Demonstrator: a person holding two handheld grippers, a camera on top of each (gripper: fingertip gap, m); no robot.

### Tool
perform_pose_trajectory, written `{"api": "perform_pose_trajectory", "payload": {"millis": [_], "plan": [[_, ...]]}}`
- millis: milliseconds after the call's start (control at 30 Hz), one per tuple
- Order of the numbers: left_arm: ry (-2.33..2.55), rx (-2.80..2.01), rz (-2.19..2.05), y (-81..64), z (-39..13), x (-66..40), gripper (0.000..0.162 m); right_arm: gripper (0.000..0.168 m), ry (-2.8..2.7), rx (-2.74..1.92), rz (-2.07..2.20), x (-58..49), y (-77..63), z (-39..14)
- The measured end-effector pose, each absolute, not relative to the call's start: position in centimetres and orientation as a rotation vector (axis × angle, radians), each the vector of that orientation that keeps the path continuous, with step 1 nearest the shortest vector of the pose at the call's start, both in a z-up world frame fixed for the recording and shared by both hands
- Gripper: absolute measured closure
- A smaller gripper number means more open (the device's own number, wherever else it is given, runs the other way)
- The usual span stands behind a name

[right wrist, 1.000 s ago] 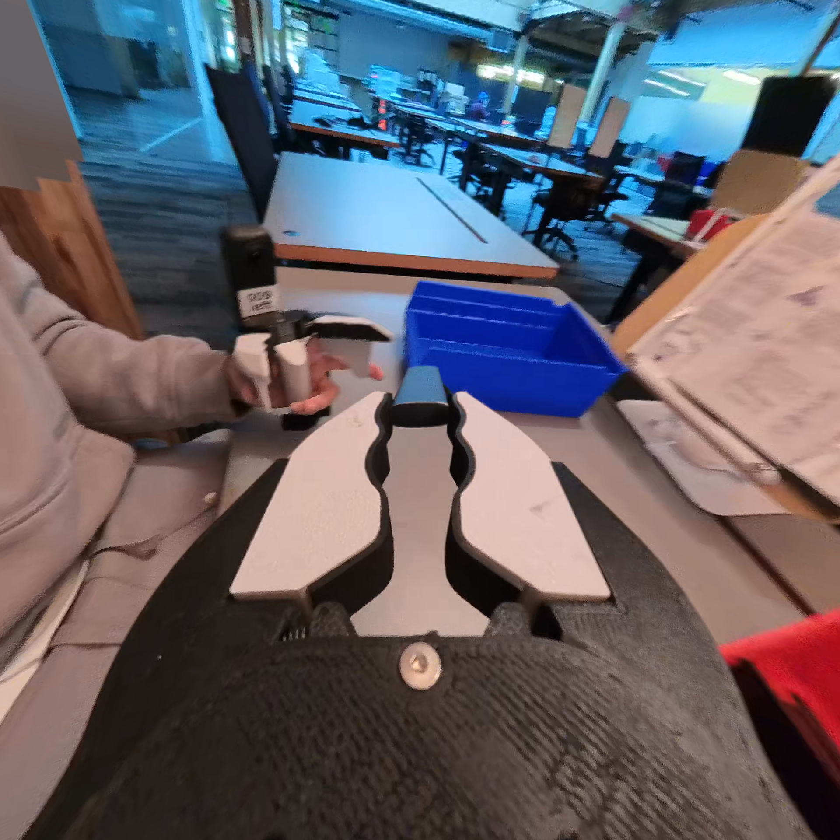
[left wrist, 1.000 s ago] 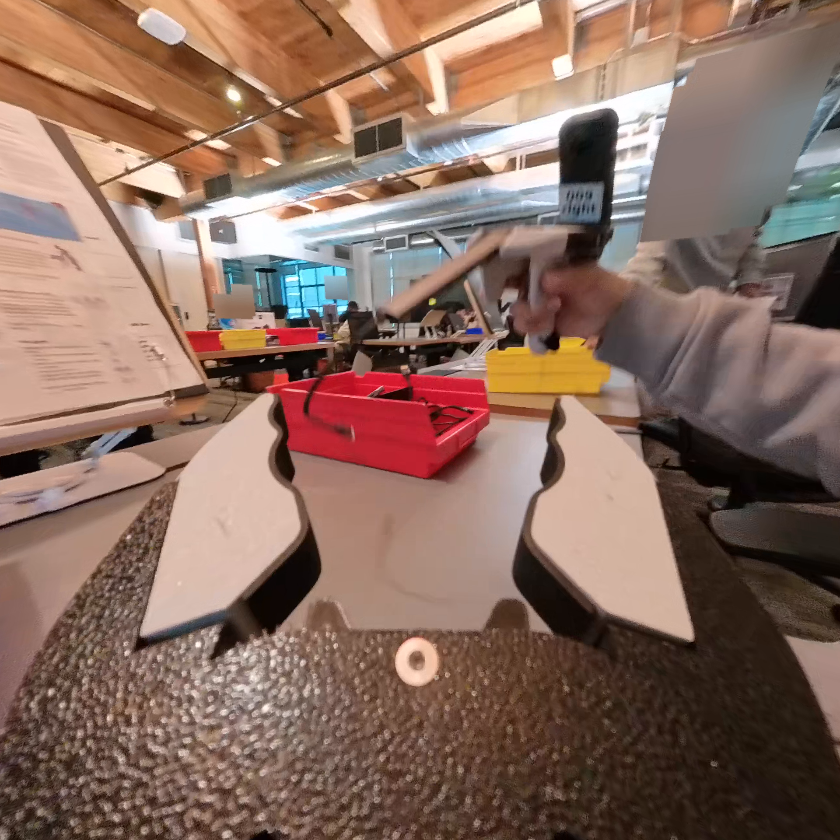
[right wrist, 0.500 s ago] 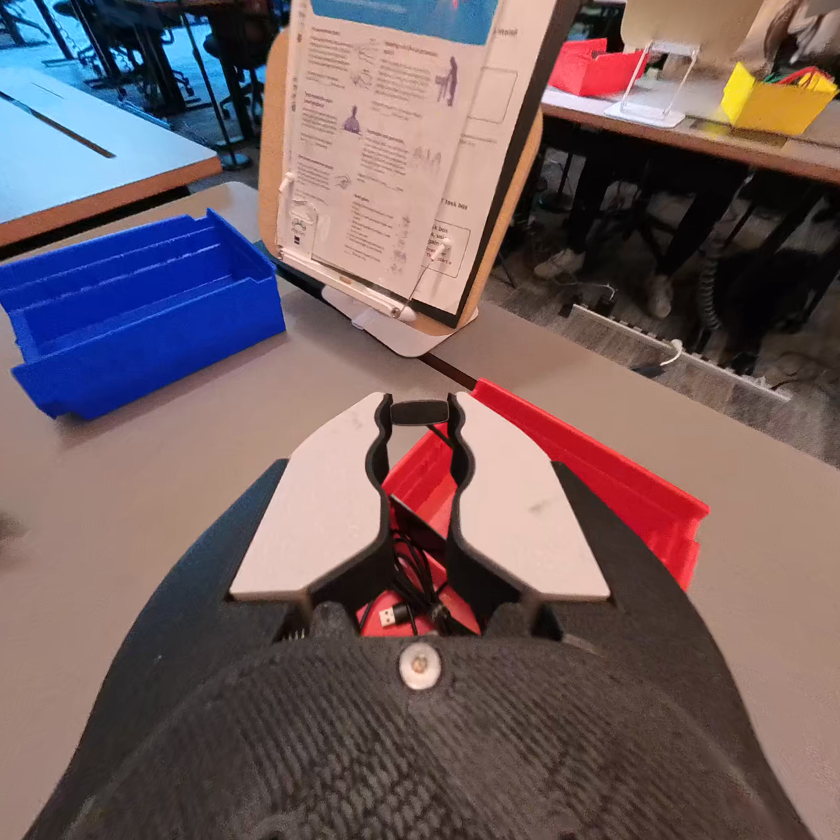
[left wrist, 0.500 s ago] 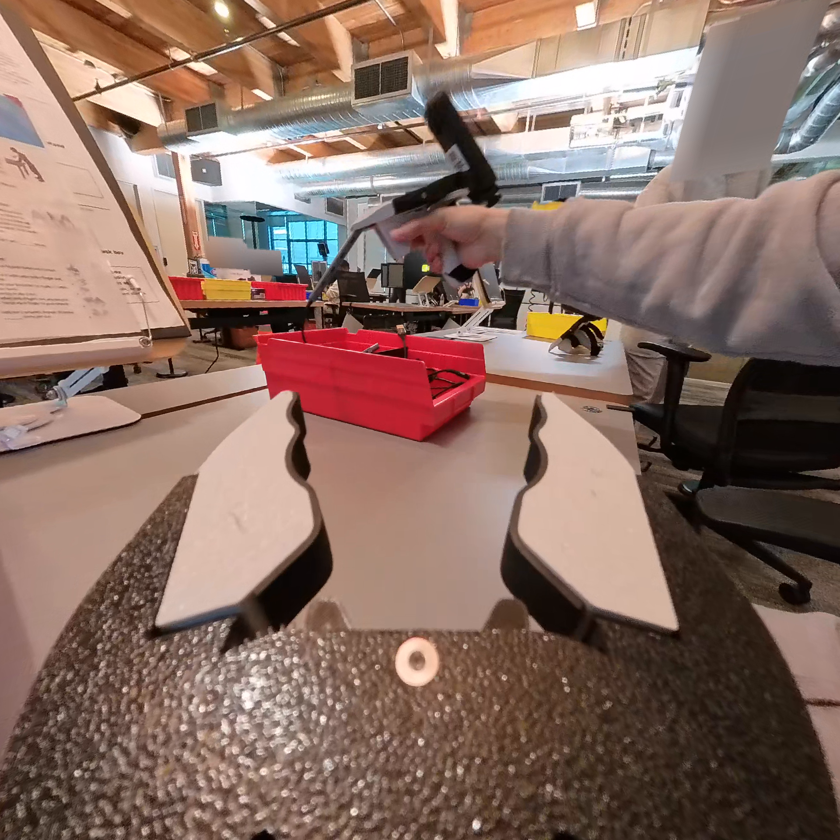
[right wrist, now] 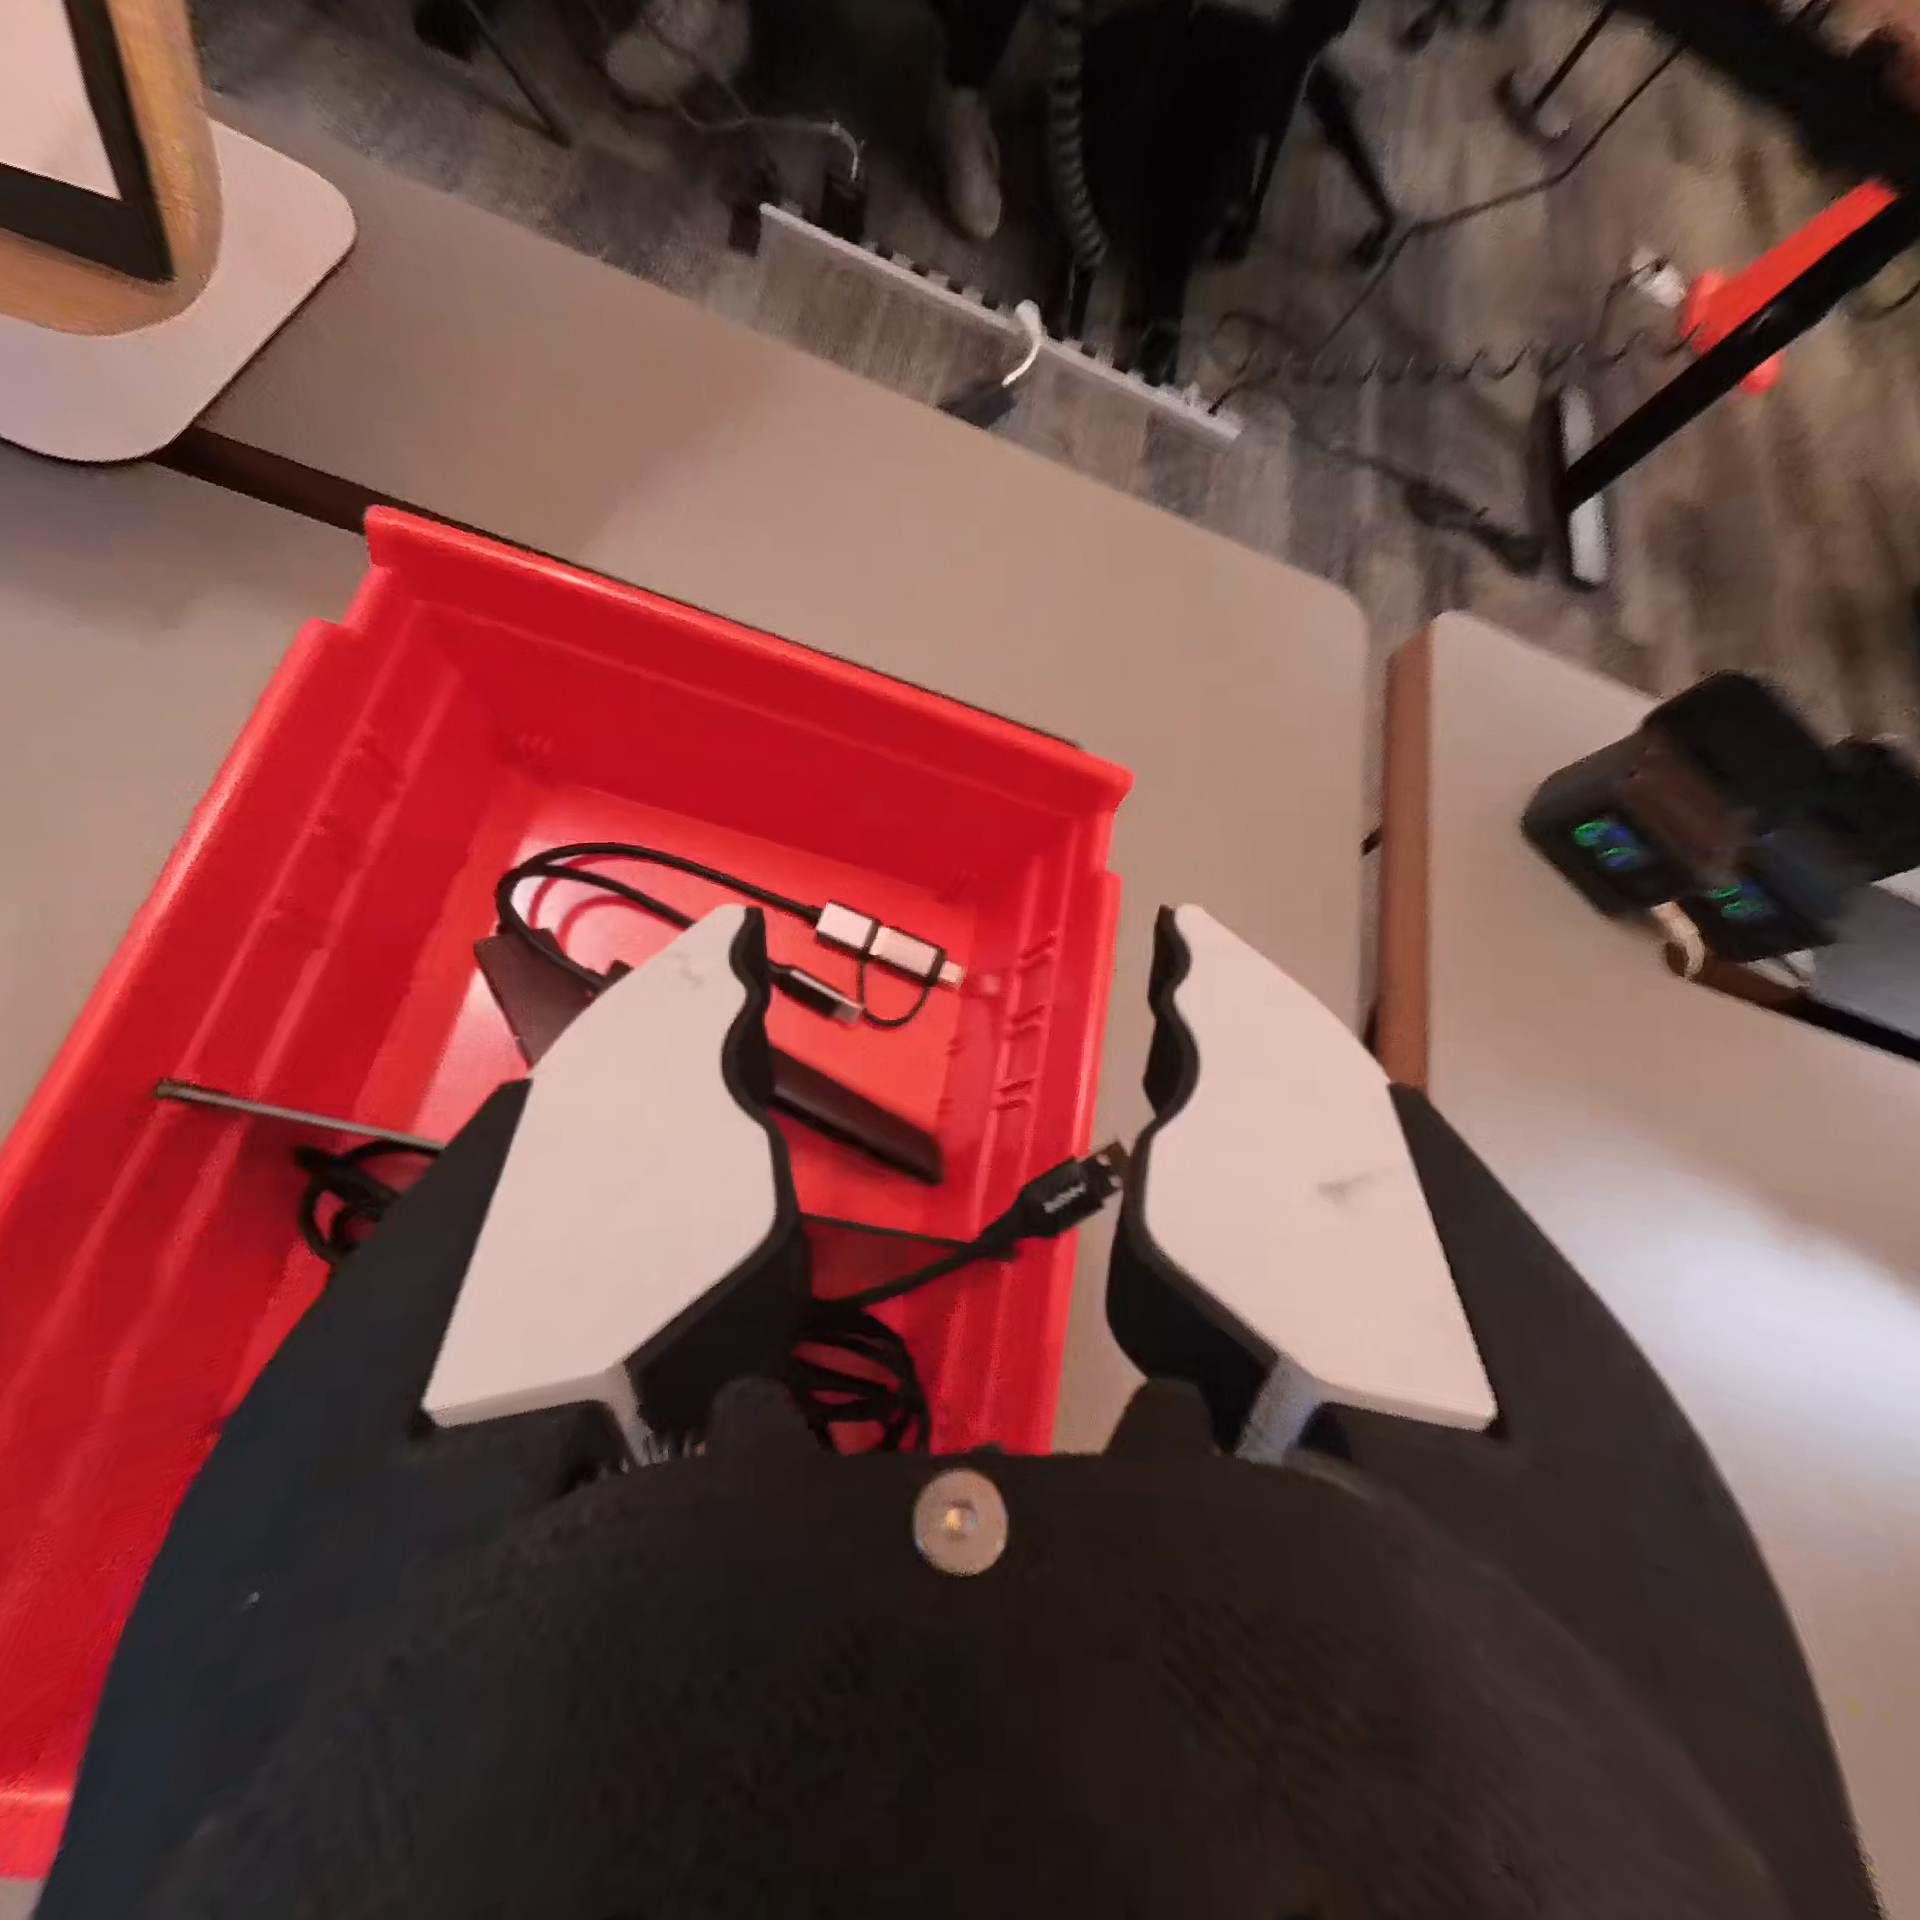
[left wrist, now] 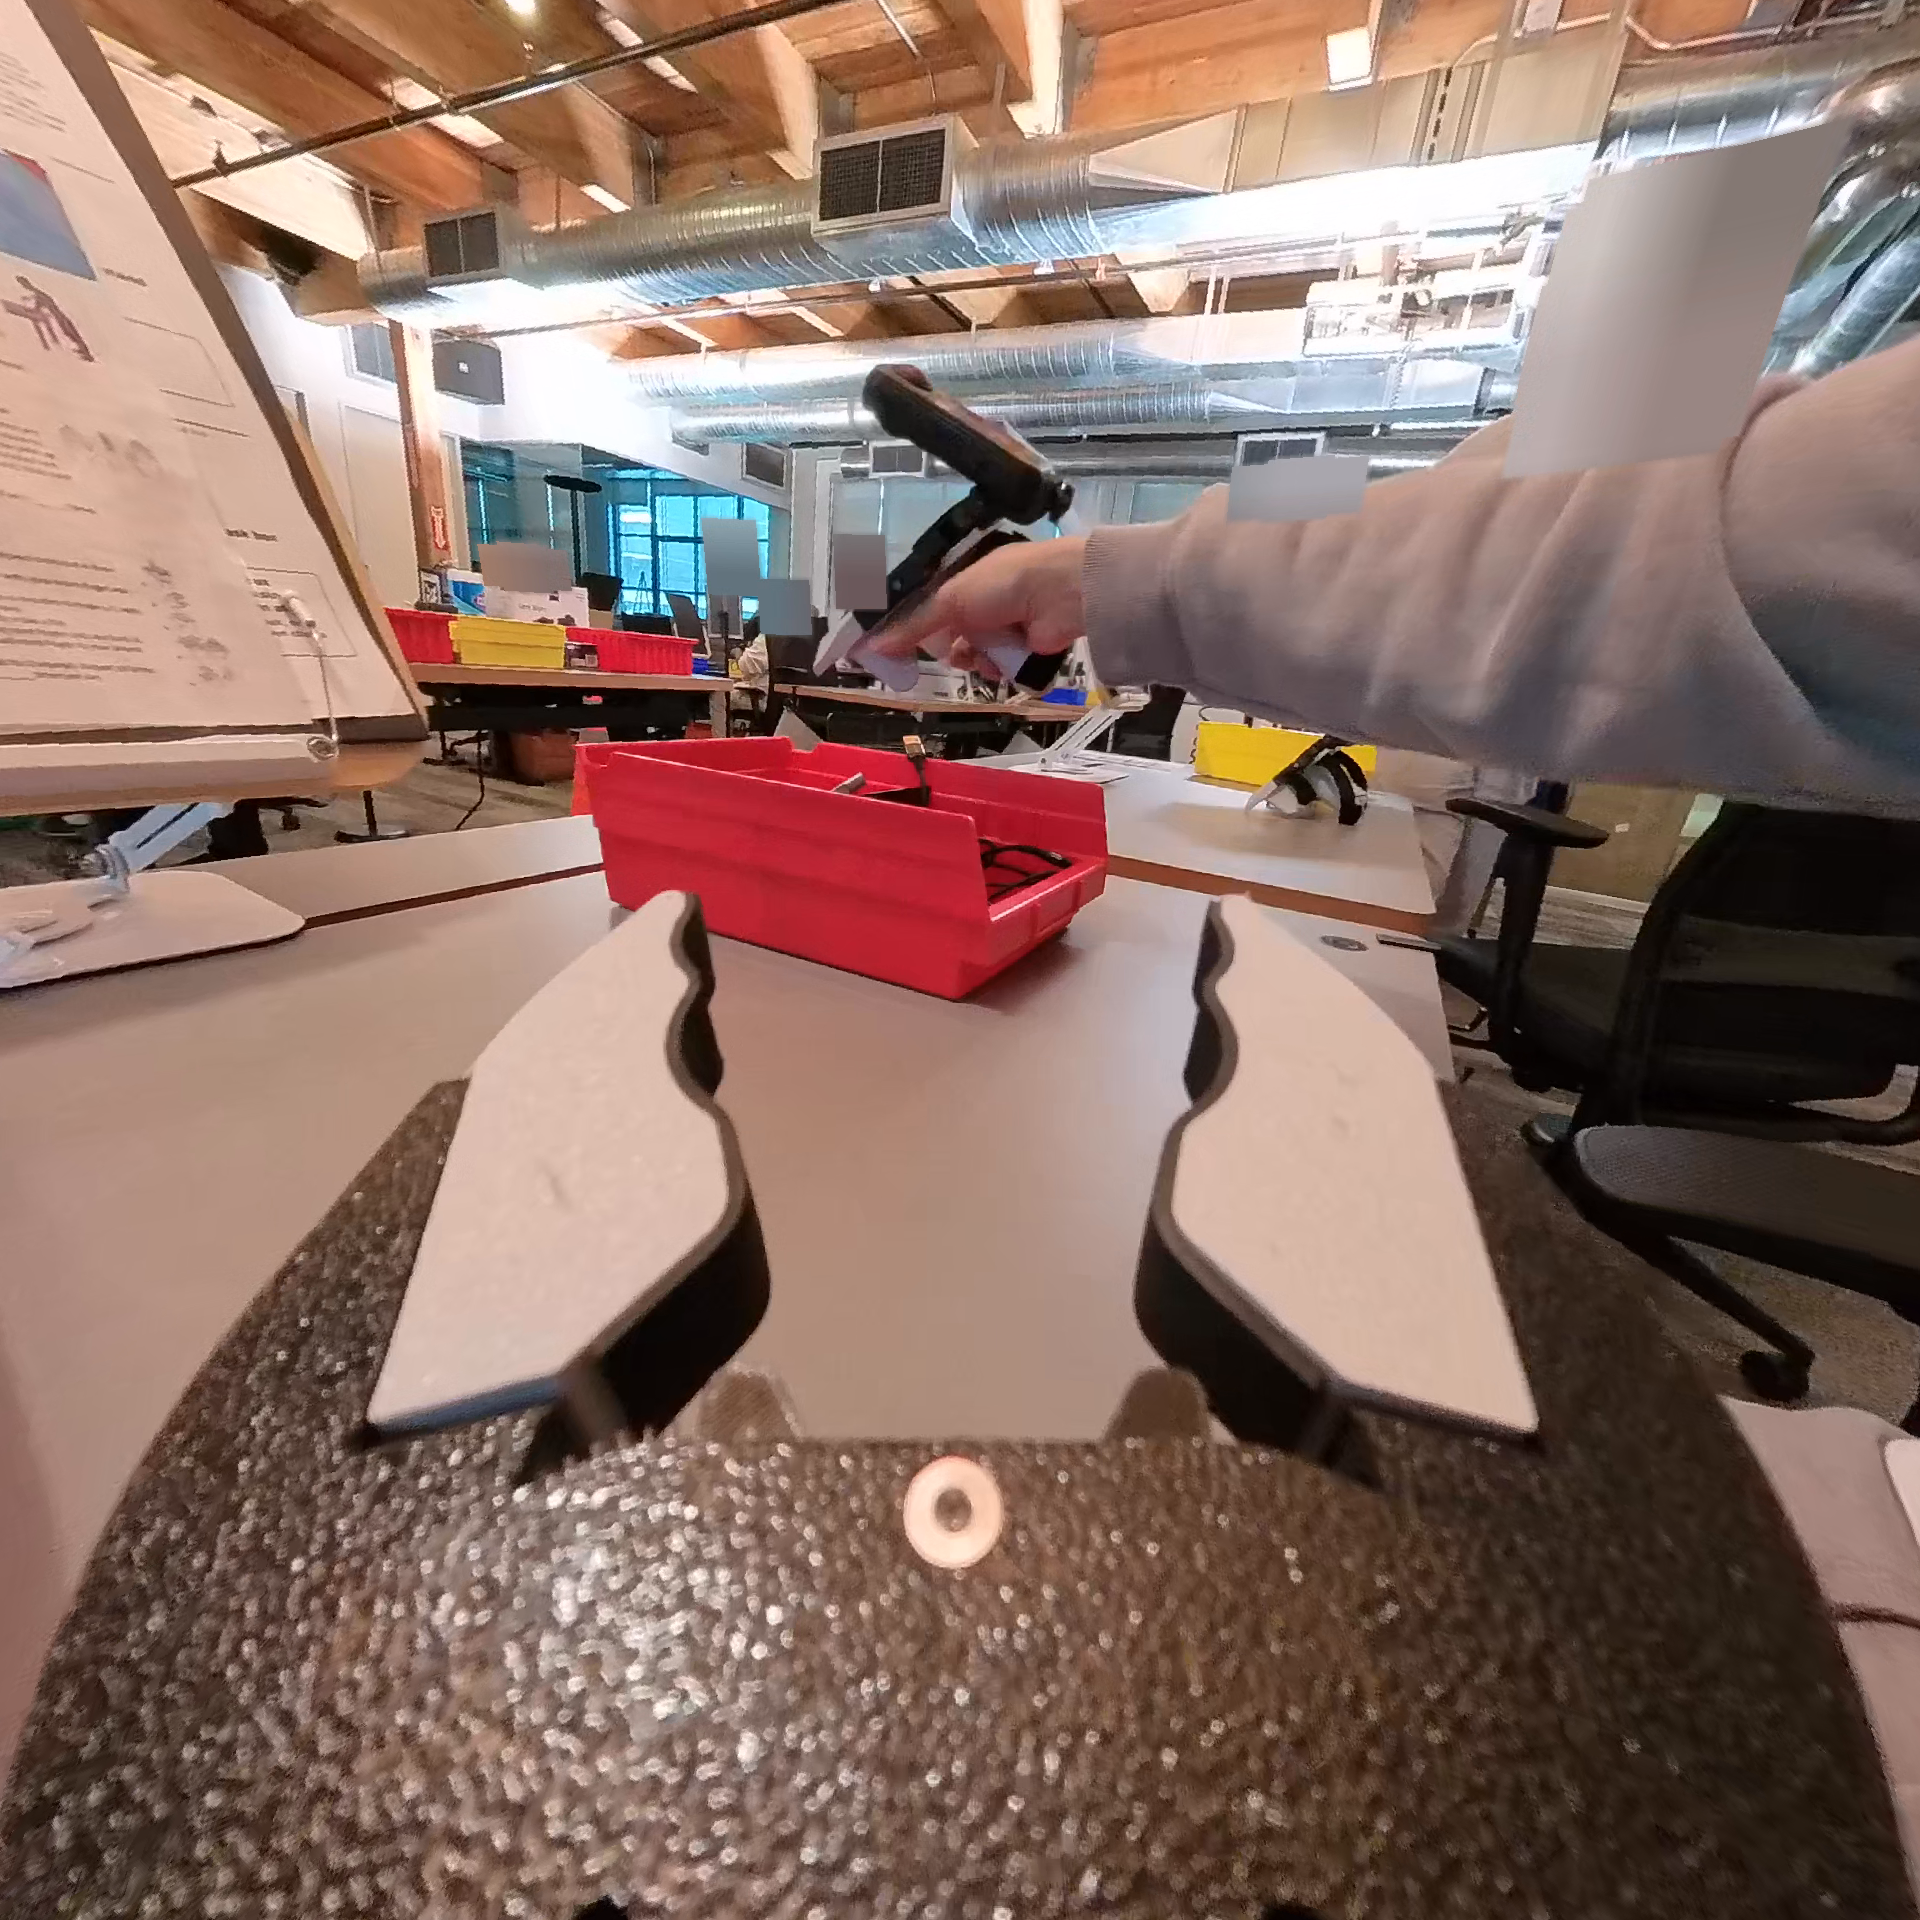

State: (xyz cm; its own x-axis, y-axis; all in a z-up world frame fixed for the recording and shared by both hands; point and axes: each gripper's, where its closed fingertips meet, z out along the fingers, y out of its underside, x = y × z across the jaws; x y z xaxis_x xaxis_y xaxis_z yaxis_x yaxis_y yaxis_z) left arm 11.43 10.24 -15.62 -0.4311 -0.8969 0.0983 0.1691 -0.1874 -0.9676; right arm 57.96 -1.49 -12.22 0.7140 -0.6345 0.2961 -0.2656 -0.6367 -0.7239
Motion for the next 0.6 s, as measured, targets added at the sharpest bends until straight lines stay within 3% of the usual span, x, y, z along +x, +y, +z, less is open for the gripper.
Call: {"api": "perform_pose_trajectory", "payload": {"millis": [300,433,600], "plan": [[1.312,-0.892,-1.692,9.9,-15.7,11.4,0.075,0.107,0.517,-1.99,-0.591,46.0,-4.1,-11.2],[1.351,-0.903,-1.649,9.3,-16.1,11.7,0.078,0.114,0.481,-1.853,-0.539,38.8,-7.5,-13.9],[1.407,-1.075,-1.45,9.0,-17.9,14.0,0.083,0.112,0.575,-1.83,-0.612,38.5,-12.4,-16.6]]}}
